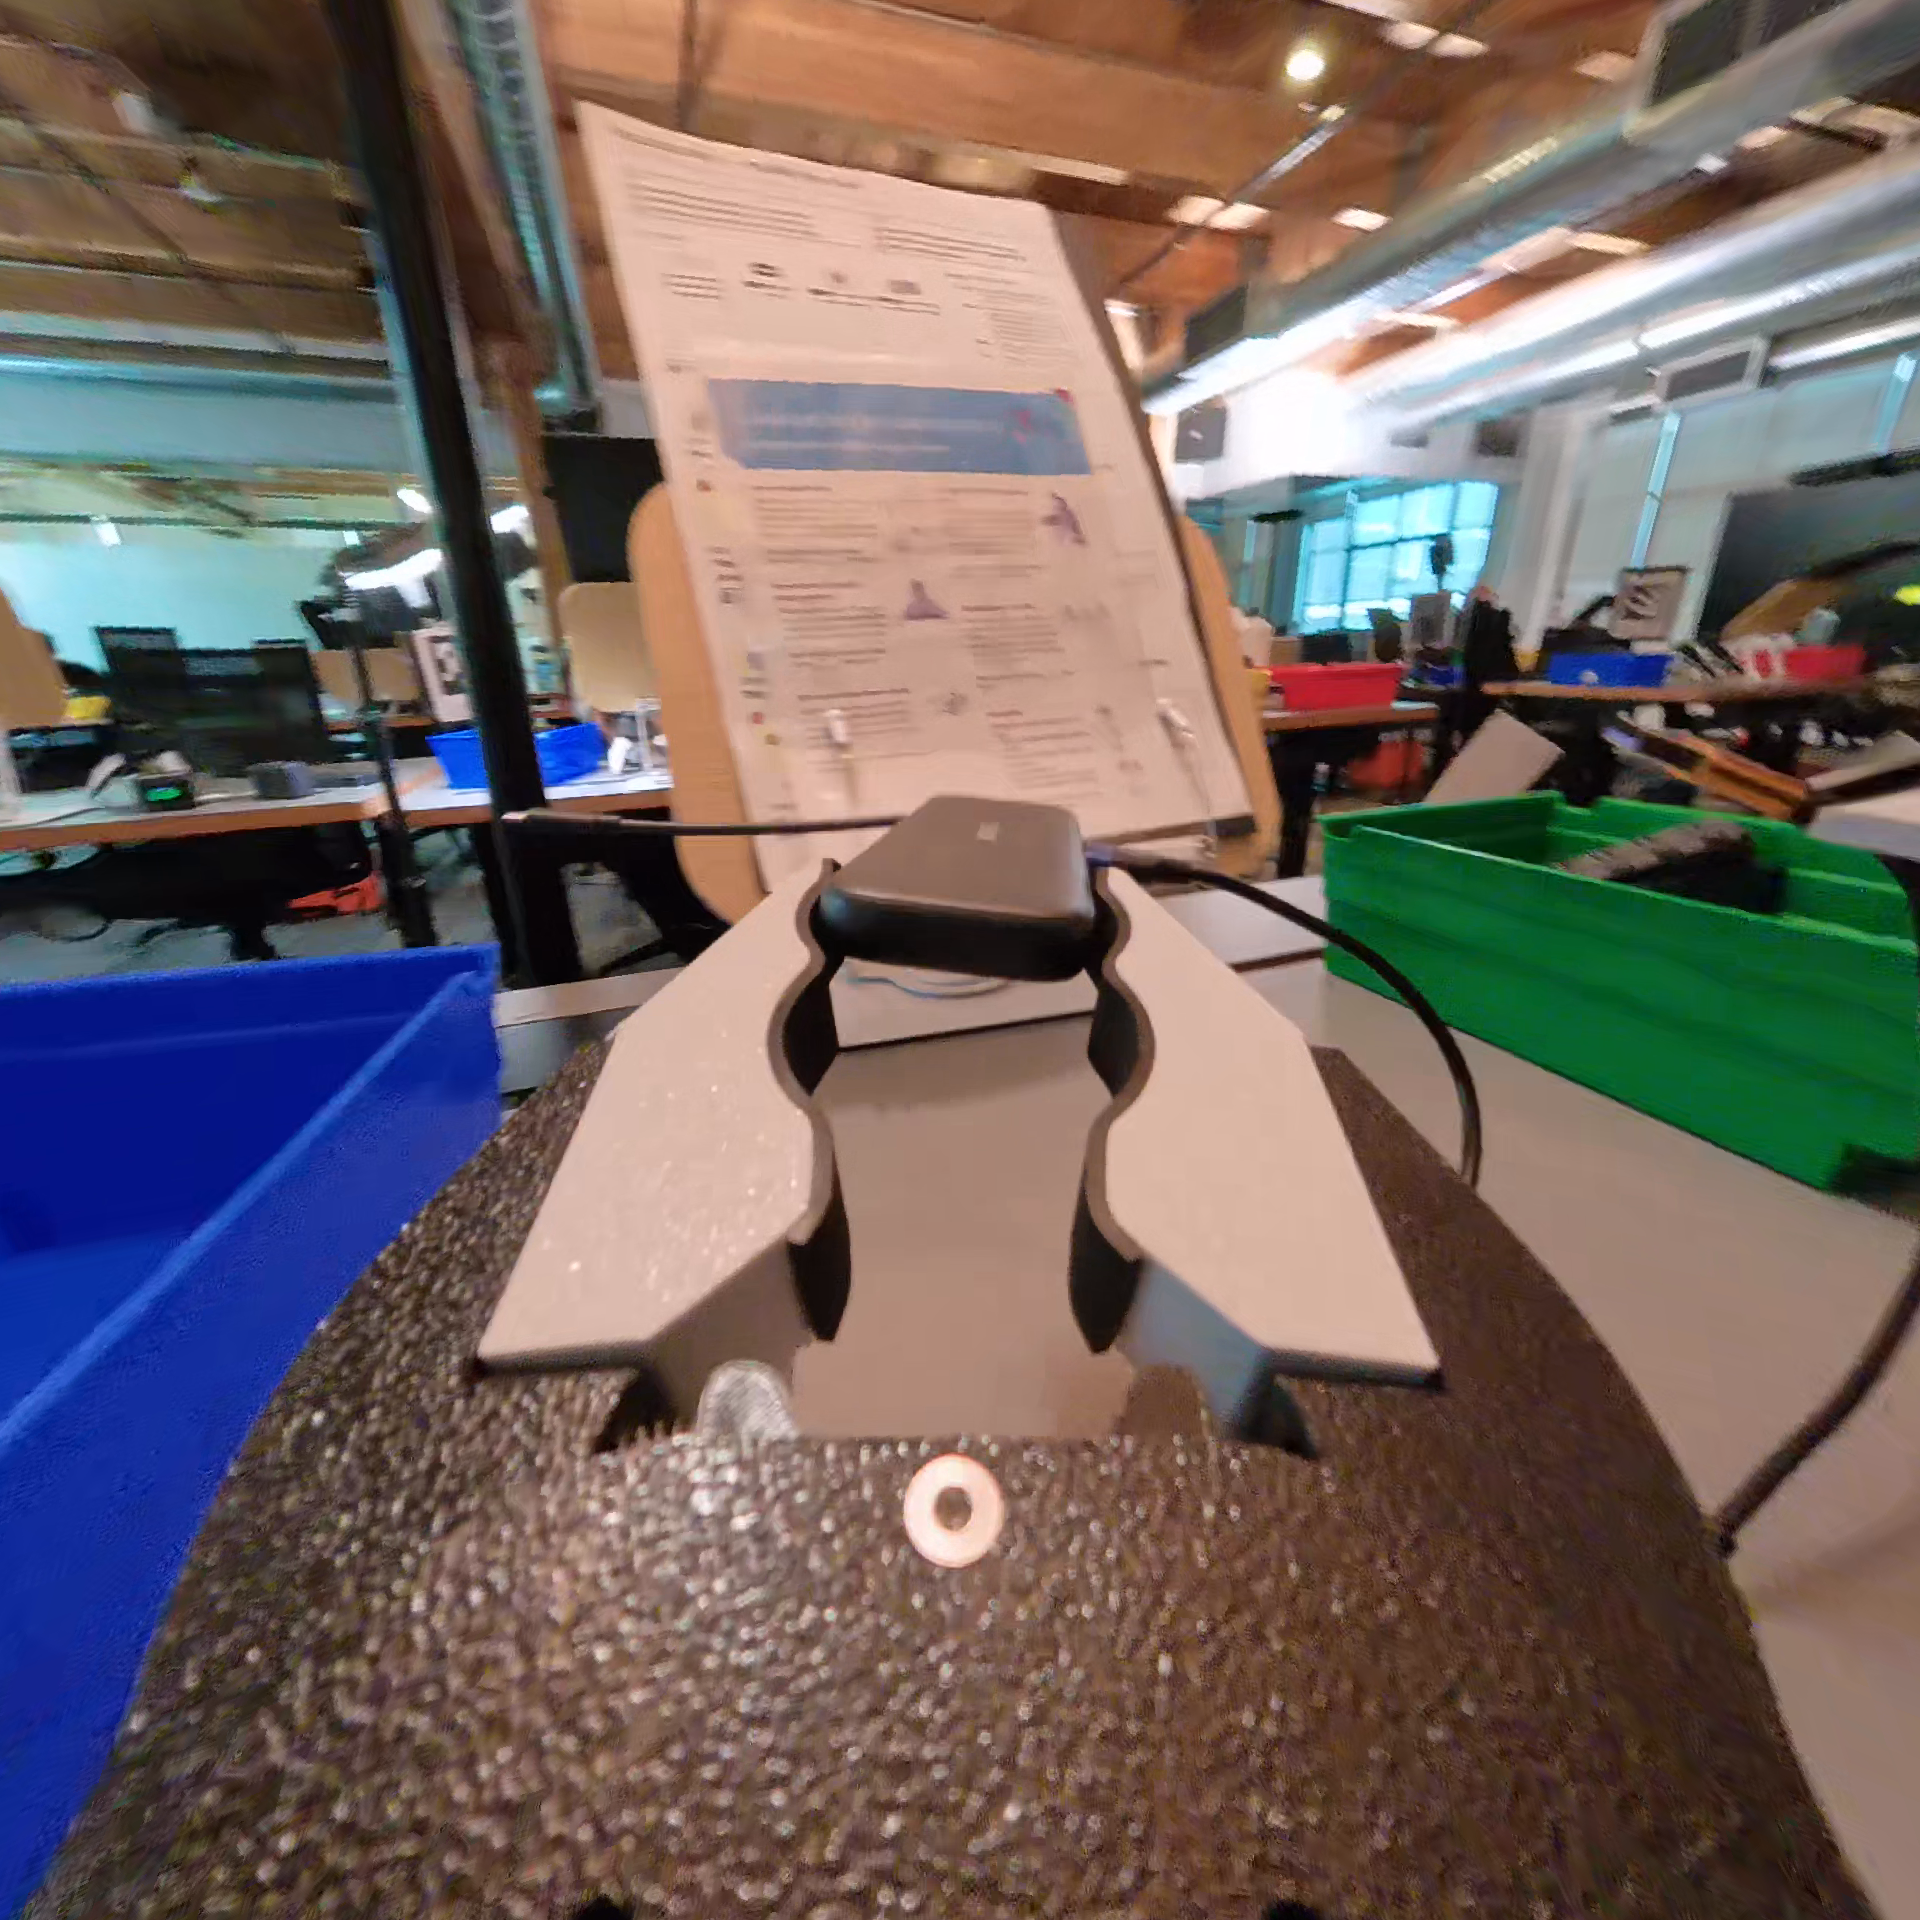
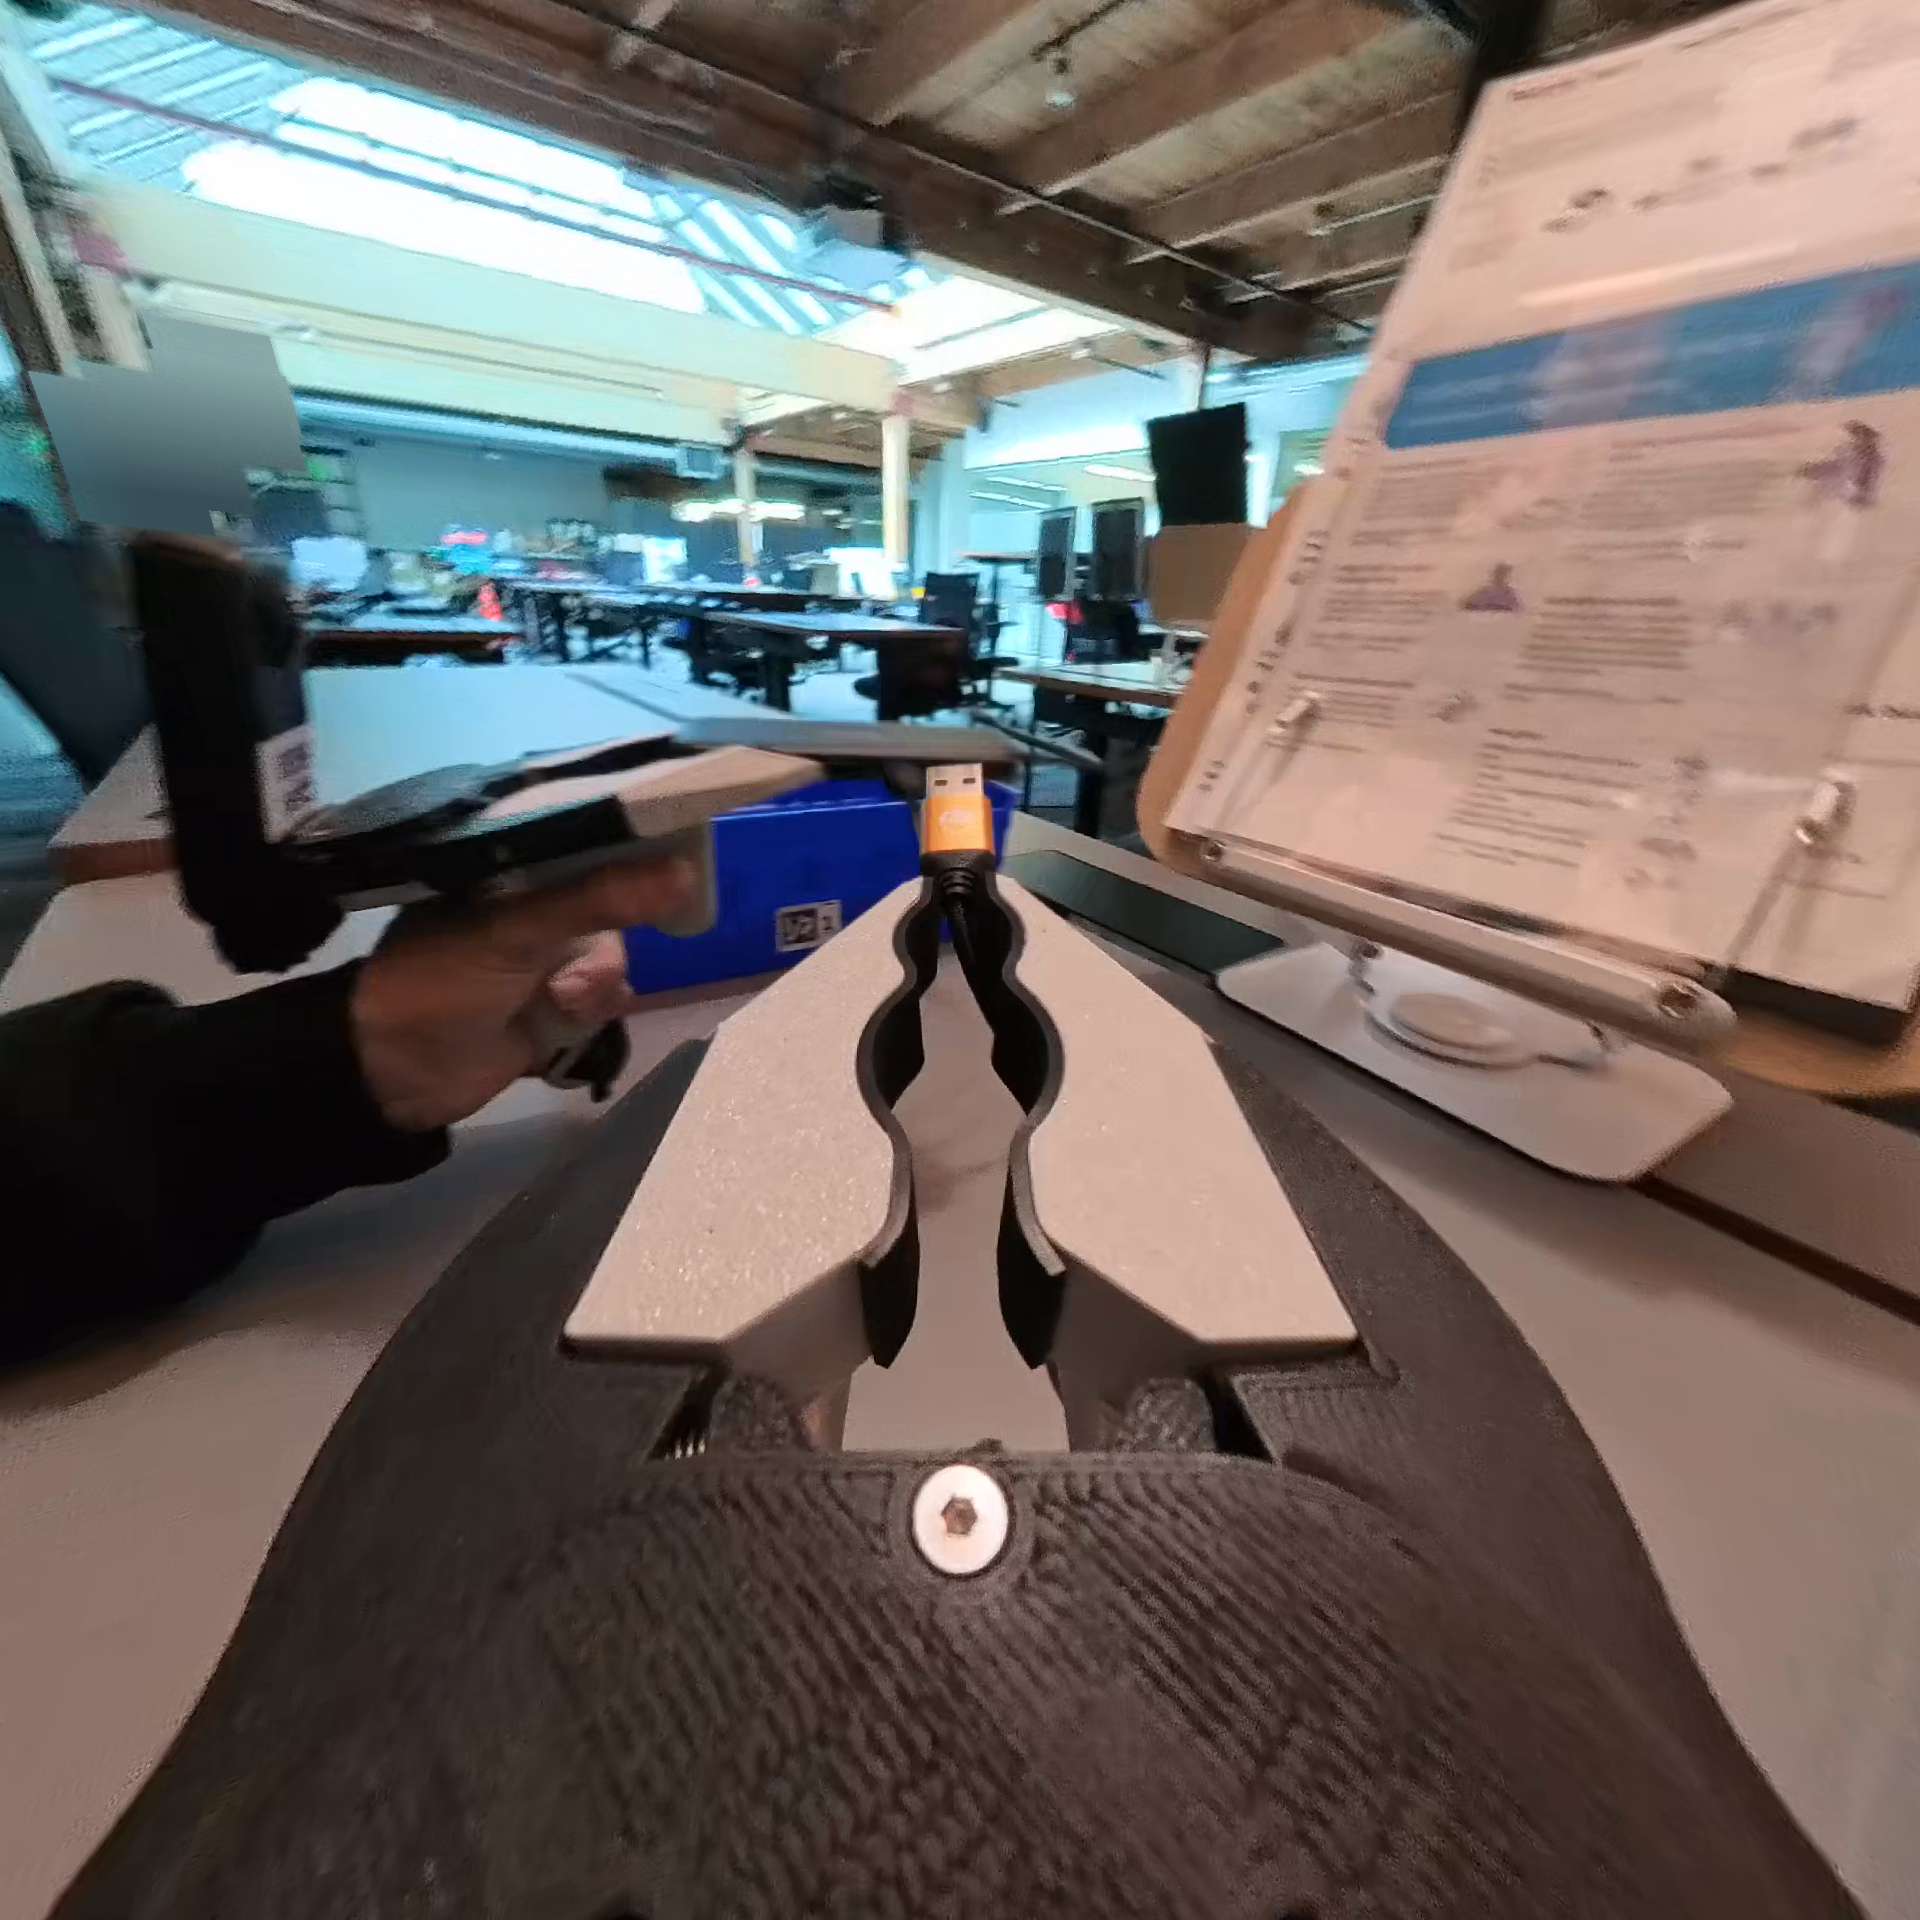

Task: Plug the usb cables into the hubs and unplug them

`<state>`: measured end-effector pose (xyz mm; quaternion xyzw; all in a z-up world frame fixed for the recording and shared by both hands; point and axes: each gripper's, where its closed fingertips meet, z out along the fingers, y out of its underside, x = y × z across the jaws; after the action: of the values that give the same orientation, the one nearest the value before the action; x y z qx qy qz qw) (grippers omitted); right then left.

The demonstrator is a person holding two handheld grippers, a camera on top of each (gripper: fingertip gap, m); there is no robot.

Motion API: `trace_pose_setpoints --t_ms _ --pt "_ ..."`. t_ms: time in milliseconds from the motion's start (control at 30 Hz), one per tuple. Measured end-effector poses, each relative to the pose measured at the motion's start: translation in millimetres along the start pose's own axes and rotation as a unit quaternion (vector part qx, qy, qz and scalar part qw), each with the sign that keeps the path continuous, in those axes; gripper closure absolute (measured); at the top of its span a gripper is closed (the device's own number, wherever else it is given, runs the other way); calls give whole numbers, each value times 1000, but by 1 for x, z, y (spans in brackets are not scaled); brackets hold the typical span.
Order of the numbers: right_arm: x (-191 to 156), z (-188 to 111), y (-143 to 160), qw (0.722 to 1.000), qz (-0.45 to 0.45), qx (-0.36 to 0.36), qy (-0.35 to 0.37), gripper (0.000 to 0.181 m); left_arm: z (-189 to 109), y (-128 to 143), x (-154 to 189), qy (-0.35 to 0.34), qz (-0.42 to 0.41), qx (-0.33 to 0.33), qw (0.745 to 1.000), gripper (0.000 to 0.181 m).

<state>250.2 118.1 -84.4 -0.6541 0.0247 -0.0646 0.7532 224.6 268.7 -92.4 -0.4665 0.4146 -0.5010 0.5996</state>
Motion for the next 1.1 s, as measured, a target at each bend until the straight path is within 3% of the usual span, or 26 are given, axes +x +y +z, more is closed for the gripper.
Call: trace_pose_setpoints --t_ms 67,167,300,400,567,667,733,800,900,1100 --pt "-16 0 -5 999 -35 -16 -35 176 3 1 13 16 19 0 1000 136" --pt "-3 -20 -24 993 -110 -30 -2 176 4 3 22 37 25 -5 999 136" --pt "64 -69 -84 976 -191 -60 89 176 2 6 20 41 21 -12 999 136" --pt "106 -93 -128 970 -203 -69 111 175 4 8 19 46 1 -18 999 137" --pt "160 -102 -153 955 -251 -75 141 175 4 9 26 61 4 -19 998 137" --pt "194 -101 -130 940 -293 -94 150 175 5 11 27 65 4 -21 998 137" --pt "205 -97 -93 948 -265 -127 125 175 5 12 27 67 2 -22 997 137" --pt "217 -99 -44 933 -274 -202 118 174 5 14 26 67 2 -24 997 137" --pt "228 -111 24 877 -318 -350 88 174 5 15 27 70 -1 -25 997 137" --pt "243 -131 94 759 -353 -547 22 174 7 17 31 78 1 -30 996 137"
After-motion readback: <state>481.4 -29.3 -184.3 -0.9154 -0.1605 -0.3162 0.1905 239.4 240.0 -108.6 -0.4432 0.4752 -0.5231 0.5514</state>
